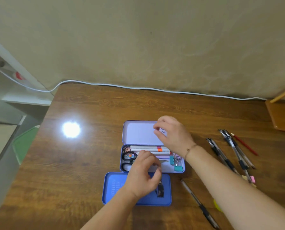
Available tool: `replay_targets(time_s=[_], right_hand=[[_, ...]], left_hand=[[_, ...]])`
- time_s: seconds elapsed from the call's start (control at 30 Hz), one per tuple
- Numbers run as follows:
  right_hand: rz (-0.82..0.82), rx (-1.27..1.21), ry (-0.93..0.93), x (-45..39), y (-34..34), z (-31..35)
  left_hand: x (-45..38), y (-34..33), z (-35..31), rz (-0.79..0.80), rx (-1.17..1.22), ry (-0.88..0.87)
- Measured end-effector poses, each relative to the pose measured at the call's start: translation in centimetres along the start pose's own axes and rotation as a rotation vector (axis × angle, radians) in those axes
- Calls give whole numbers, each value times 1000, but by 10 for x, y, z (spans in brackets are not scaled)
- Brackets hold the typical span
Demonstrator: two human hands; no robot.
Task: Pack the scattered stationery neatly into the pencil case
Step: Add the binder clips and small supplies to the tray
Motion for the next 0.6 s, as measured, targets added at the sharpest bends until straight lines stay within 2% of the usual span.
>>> replay_targets(time_s=[0.07, 0.2, 0.27, 0.43, 0.6], right_hand=[[-92, -28, -14, 32, 25, 4], [102, 181, 9, 90, 21, 13], [144, 235, 25, 104, 11, 10], [127, 284, 19, 119, 7, 3], [81, 299, -83, 132, 14, 1]], left_hand=[[0, 4, 3, -86, 62, 97], [1, 8, 7, -173, 104, 176], [1, 7, 6, -165, 100, 181], [1, 6, 5, -149, 74, 171], [0, 3, 5, -70, -9, 139]])
Point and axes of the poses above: each hand's wrist, its own x-axis away from the middle knuckle, its own y-axis out of the back of the hand, z = x × y, the point moved 3 cm from there along -x, towards the middle knuckle, and after that the axes turned 9 degrees about -z, right-handed, at the moved point
